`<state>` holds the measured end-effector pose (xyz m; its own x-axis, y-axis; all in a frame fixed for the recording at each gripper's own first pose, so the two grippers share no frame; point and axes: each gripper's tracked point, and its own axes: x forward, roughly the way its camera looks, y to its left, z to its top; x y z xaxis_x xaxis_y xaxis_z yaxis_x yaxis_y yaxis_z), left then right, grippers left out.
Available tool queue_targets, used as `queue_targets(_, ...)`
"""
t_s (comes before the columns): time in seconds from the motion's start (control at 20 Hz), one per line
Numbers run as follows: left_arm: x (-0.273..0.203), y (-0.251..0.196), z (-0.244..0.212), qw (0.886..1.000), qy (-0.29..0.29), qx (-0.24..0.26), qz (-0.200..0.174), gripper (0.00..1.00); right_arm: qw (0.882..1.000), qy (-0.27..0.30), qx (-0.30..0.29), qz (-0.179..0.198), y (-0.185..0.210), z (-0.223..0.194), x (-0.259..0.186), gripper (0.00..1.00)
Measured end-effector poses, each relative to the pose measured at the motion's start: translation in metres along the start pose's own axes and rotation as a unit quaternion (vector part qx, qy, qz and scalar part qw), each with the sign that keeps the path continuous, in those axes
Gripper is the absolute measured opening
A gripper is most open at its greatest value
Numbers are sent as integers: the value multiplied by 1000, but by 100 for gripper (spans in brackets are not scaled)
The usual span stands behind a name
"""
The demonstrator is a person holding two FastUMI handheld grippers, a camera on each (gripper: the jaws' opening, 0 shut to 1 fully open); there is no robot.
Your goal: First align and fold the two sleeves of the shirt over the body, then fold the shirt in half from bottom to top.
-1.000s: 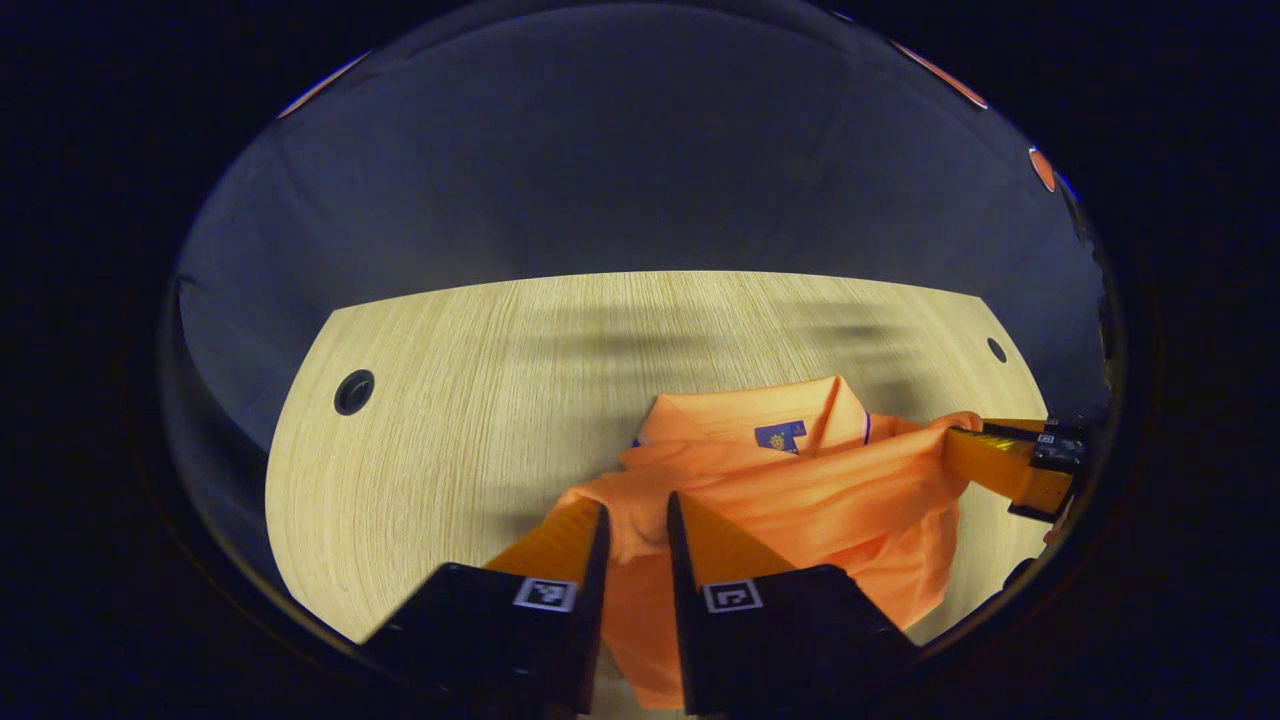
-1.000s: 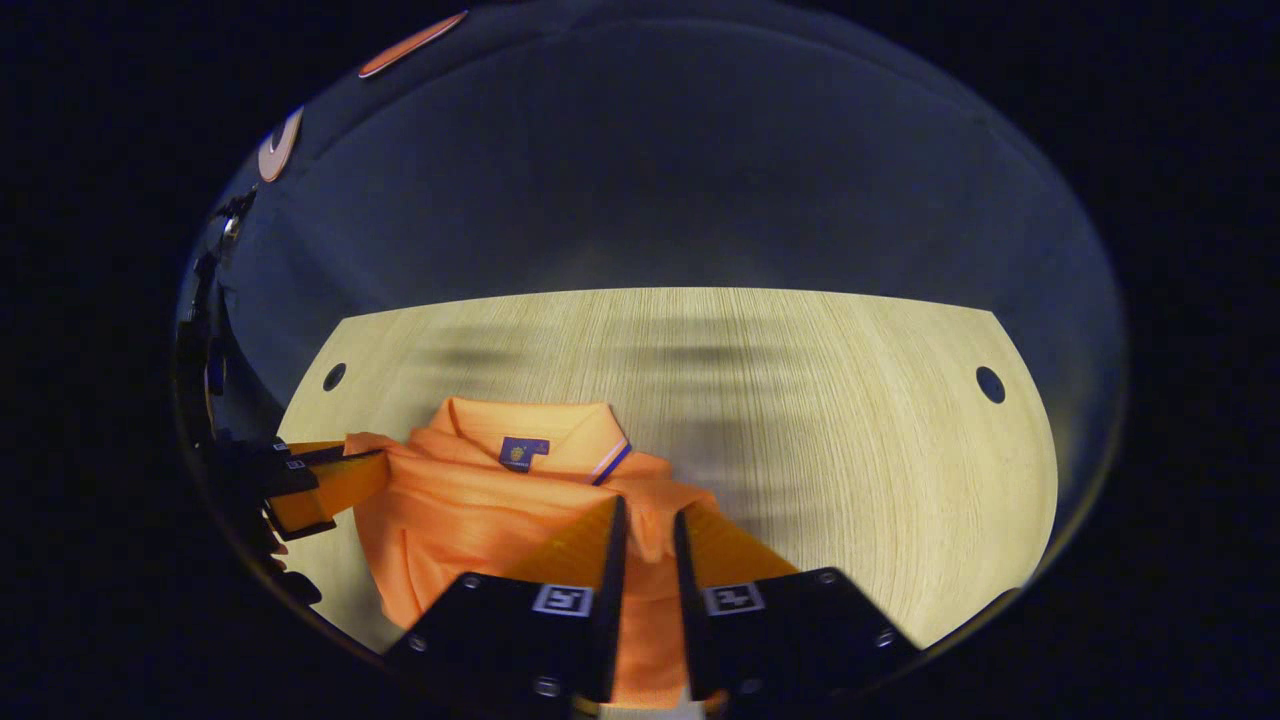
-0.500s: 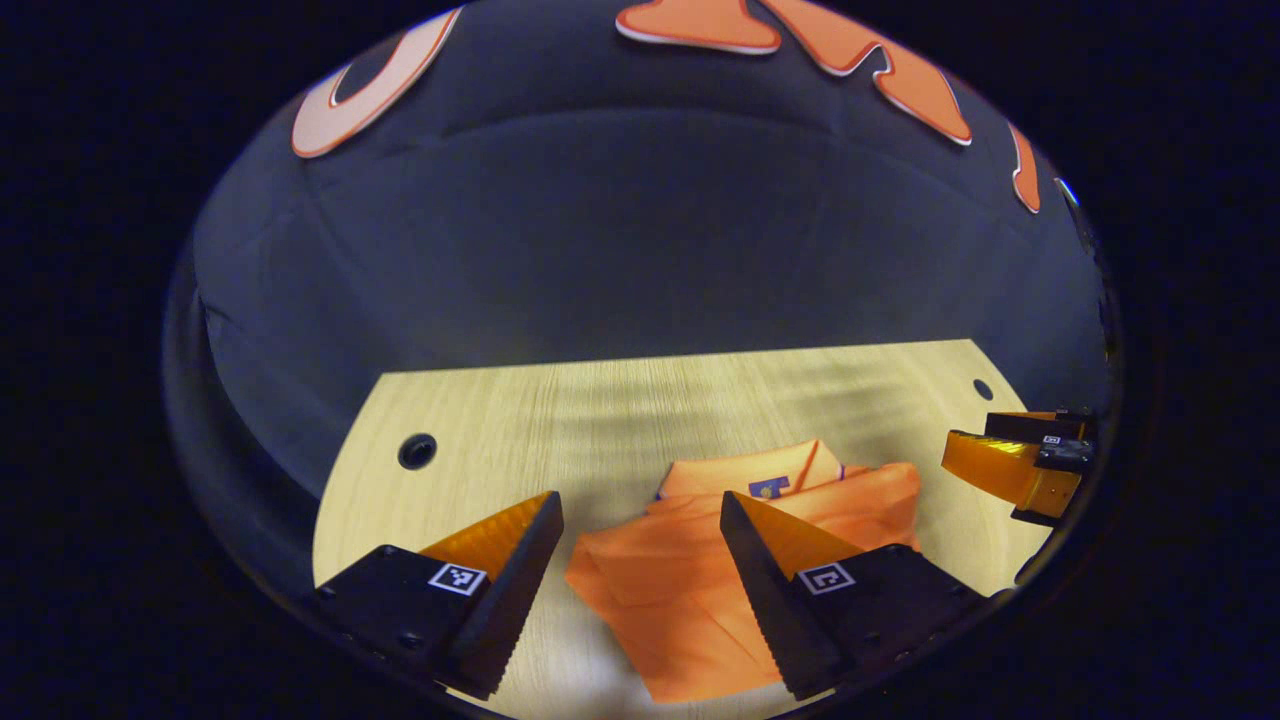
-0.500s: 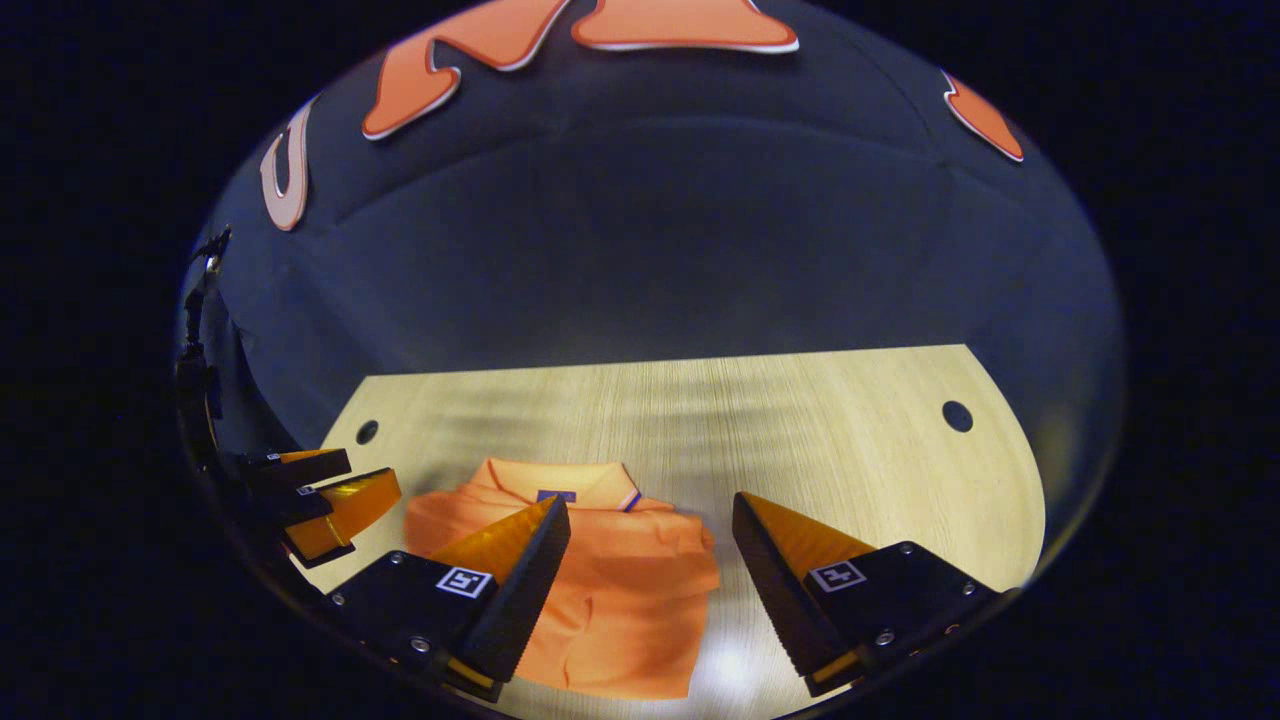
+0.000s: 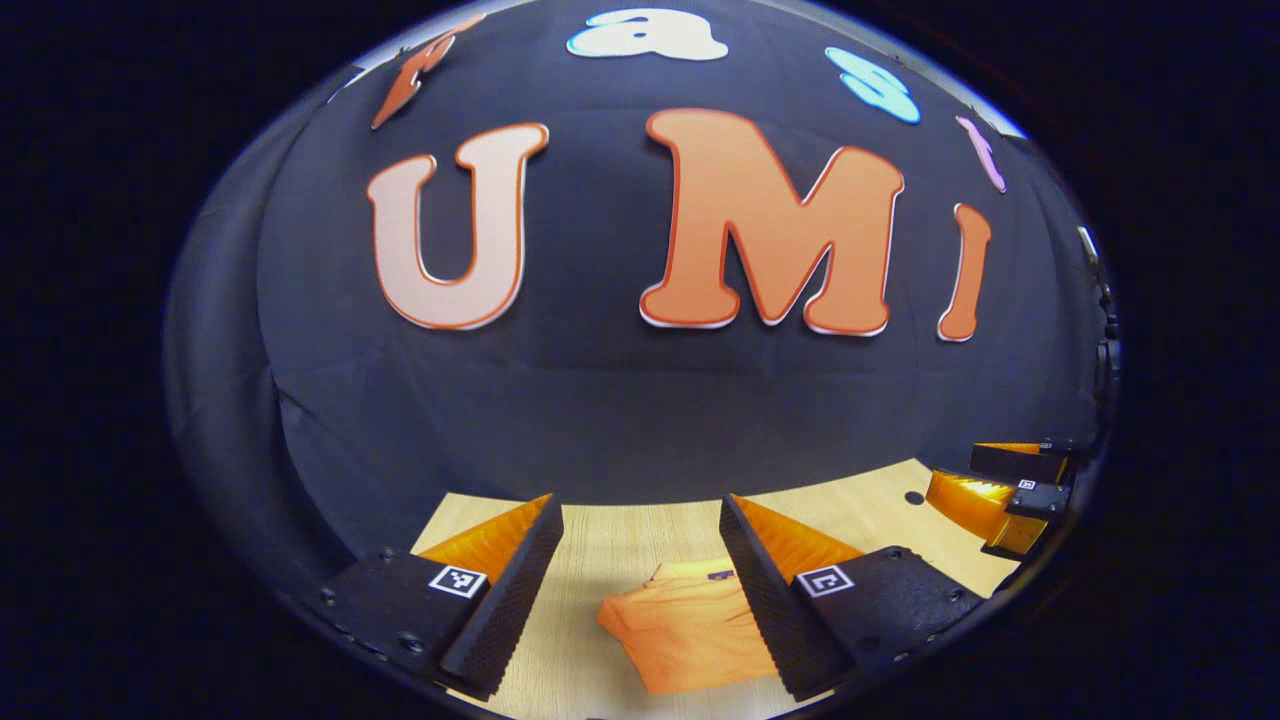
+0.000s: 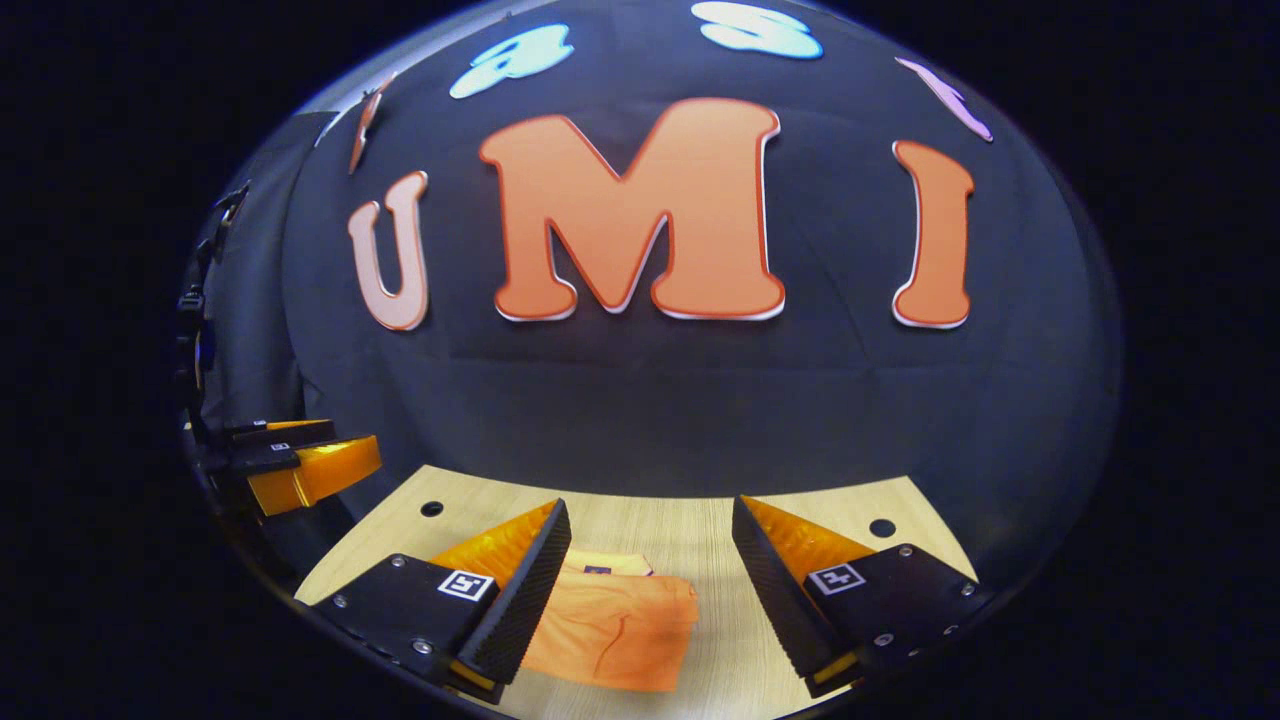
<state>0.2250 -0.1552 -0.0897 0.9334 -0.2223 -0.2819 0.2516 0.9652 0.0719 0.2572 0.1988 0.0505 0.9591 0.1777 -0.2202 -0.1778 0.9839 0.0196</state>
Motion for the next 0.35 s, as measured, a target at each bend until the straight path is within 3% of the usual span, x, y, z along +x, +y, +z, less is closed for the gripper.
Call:
queue_targets(0.2,-42,-12,18,999,-33,-13,-3,97,999,-48,-14,17,8,21,-47,99)
queue_targets(0.35,-58,-16,19,999,-43,-19,8,98,998,-51,-6,40,9,18,-65,98)
